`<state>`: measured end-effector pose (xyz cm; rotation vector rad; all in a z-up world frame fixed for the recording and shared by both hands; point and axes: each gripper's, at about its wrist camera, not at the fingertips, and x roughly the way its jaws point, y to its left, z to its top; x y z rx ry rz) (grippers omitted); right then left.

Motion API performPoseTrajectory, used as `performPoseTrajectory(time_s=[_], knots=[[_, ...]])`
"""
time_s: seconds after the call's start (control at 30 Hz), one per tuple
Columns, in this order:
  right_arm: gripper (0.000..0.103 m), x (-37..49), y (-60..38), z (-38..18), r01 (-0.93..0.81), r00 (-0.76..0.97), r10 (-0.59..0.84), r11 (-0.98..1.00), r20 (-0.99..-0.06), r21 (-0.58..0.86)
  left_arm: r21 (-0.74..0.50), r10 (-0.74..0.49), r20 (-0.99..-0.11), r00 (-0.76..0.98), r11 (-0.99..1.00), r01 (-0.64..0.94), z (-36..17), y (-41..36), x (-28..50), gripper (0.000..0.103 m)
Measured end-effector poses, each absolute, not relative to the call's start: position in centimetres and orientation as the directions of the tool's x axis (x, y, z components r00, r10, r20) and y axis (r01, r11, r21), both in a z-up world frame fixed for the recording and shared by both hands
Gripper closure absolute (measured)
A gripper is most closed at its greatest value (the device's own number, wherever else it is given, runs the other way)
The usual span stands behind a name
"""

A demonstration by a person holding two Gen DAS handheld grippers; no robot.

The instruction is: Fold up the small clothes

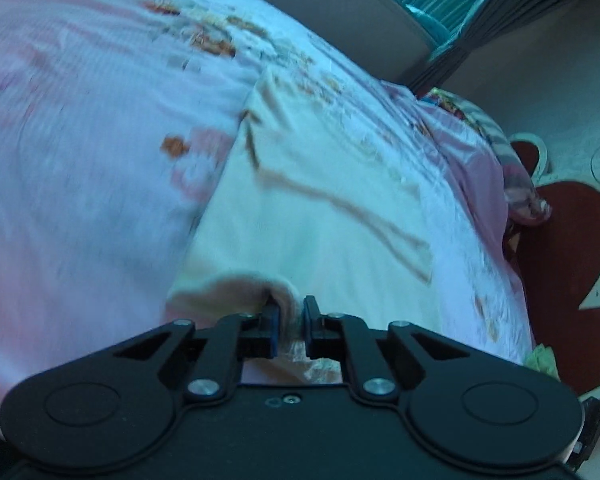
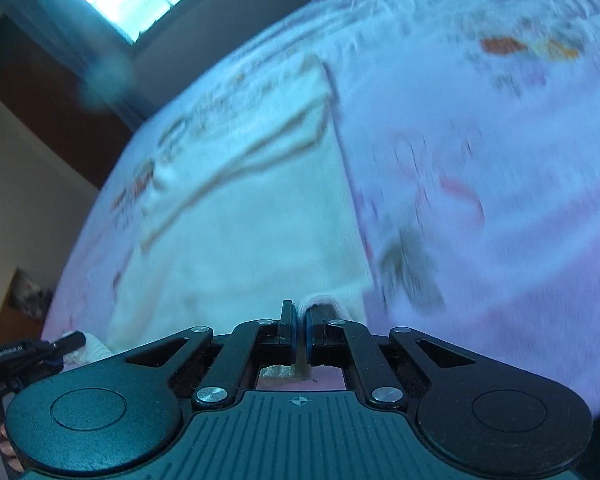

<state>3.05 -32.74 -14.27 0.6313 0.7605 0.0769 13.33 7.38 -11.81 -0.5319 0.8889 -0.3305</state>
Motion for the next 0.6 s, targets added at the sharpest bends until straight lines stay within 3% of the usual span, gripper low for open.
performPoseTrajectory(time_s=[0.13,0.3,0.4,0.43,0.47,0.57,0.6], knots=[[0.1,8.3,-33.8,-12.7,0.176,0.765,0.24,0.815,-0.598,0.553,-0.543,-0.444,-0.654,0.613,0.839,0.028,-11.7,6.2,18.3,0.093],[0.099,13.1,-33.6,-14.2,0.199,0.724,0.189,0.864,-0.664,0.462,-0.439,-0.357,-0.753,0.553,0.899,-0.018,-14.3,4.3,22.8,0.077],[0.099,13.1,-33.3,-14.5,0.184,0.729,0.165,0.888,-0.665,0.422,-0.43,-0.365,-0.746,0.558,0.903,0.015,-14.0,4.7,22.7,0.071],[0.098,12.9,-33.5,-14.5,0.187,0.74,0.162,0.883,-0.653,0.431,-0.437,-0.367,-0.736,0.569,0.899,0.014,-13.7,5.1,22.5,0.063],[0.092,12.8,-33.9,-14.5,0.193,0.749,0.164,0.872,-0.642,0.449,-0.442,-0.364,-0.726,0.583,0.897,0.009,-13.4,5.6,22.4,0.053],[0.074,13.4,-34.4,-14.4,0.232,0.761,0.111,0.873,-0.639,0.429,-0.428,-0.333,-0.699,0.632,0.904,0.003,-12.1,6.7,22.5,0.044],[0.073,13.6,-34.5,-14.2,0.231,0.767,0.104,0.876,-0.633,0.423,-0.413,-0.323,-0.697,0.64,0.911,0.01,-11.8,6.9,22.6,0.042]])
